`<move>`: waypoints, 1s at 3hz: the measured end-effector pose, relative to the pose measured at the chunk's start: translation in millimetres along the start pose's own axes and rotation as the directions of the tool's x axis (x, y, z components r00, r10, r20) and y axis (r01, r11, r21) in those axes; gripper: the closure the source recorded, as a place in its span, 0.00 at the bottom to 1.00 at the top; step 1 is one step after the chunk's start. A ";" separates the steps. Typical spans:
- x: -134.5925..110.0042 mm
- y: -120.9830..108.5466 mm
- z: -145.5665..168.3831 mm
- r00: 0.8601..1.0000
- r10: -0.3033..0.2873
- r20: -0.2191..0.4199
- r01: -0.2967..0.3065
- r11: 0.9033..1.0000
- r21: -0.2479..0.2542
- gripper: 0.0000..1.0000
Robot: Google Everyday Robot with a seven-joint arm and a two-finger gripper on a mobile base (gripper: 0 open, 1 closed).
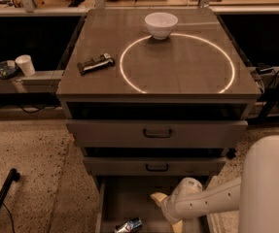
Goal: Pick redbull can from bottom drawer and place on counter
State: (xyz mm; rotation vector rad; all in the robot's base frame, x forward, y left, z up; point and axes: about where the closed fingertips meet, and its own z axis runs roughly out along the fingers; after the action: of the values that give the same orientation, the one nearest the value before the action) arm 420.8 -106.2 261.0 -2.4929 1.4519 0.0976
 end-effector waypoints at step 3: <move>-11.1 -19.0 26.8 0.999 -0.003 0.041 -0.001 0.994 0.113 0.00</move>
Offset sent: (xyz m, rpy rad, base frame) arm 0.0090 0.0290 -0.0244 0.1036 -0.0915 -0.0281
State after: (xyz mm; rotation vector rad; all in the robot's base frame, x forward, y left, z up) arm 433.5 -81.2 240.6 -2.3872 1.3994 0.0643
